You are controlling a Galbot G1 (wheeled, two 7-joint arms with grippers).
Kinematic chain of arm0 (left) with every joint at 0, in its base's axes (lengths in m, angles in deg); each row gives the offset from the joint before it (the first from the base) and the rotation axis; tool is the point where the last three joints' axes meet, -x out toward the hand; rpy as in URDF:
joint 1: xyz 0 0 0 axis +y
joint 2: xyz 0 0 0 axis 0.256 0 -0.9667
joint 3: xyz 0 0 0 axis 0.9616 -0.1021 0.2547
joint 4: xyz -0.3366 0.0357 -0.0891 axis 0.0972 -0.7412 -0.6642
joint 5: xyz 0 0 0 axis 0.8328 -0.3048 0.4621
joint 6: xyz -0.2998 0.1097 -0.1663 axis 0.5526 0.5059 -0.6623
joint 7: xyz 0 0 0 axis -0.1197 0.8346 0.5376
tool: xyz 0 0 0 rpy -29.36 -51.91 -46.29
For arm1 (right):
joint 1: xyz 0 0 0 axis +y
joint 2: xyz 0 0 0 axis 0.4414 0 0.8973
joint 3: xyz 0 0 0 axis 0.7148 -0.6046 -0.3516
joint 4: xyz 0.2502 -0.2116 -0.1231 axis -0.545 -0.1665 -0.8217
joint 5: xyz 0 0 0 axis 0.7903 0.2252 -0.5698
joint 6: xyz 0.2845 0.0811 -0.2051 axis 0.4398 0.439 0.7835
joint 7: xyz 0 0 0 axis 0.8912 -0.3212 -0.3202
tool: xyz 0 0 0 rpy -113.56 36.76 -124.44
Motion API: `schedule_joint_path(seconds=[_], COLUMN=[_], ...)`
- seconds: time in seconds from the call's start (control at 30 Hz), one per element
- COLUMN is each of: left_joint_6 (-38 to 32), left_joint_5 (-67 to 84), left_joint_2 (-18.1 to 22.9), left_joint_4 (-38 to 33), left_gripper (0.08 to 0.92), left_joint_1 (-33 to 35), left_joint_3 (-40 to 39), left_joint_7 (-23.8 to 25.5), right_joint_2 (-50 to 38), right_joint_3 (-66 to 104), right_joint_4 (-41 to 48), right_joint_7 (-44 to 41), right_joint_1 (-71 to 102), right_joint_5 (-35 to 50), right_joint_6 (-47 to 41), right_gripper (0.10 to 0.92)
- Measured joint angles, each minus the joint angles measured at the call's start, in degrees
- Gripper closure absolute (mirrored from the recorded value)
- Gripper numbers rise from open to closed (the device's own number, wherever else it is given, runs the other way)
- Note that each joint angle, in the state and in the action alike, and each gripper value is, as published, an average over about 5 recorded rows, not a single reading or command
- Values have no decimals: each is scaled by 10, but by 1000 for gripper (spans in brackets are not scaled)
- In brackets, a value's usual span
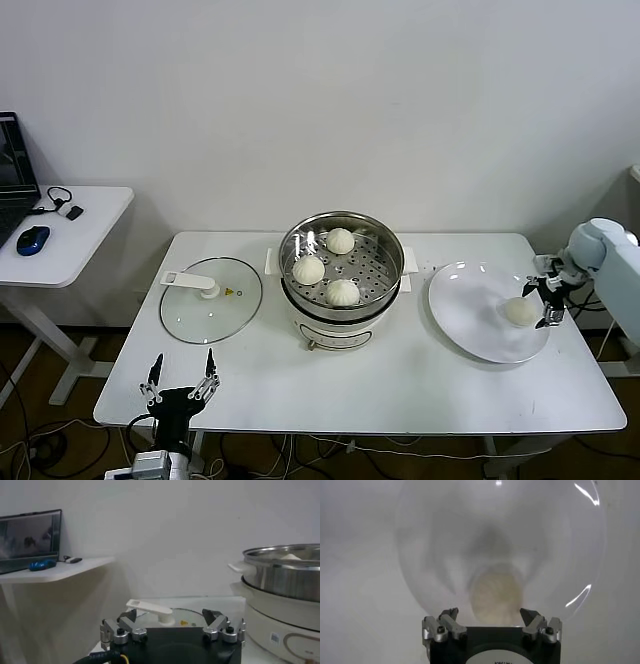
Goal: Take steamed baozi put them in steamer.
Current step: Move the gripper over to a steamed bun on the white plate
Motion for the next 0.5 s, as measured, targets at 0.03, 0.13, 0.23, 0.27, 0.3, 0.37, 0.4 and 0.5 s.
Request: schedule_joint_path(seconds=[0.03, 0.13, 0.23, 0.27, 0.3, 0.37, 0.4, 0.5], left_joint_6=[0, 0, 0, 0, 0, 0, 0, 0], left_joint_5=[0, -1, -1, -1, -1, -1, -1, -1], left_joint_2=[0, 0, 1, 1, 1, 1, 1, 1], left_joint_4=[0, 2, 3, 3, 3, 3, 3, 4], left_gripper=[177, 177, 177, 177, 177, 177, 177, 177], left_joint_1=[0, -1, -2, -2, -2, -2, -2, -2], left_joint_3=[0, -1, -1, -1, -1, -1, -1, 0], left_joint_7=[0, 0, 0, 0, 0, 0, 0, 0], right_joint_2=[2, 9, 16, 18, 20, 23, 25, 30], right_joint_3=[3, 8, 12, 13, 15, 18, 19, 24], right_joint_4=[3, 12, 20, 23, 25, 30, 32, 38], right_joint_7=[1, 5, 8, 8, 9, 9, 9, 10], right_joint_1=[0, 0, -2, -2, -2, 0, 0, 3], right_joint_5=[-2, -8, -13, -15, -17, -20, -22, -28], right_joint_6=[1, 4, 7, 8, 9, 10, 10, 12], right_gripper=[203, 203, 203, 203, 203, 203, 203, 203])
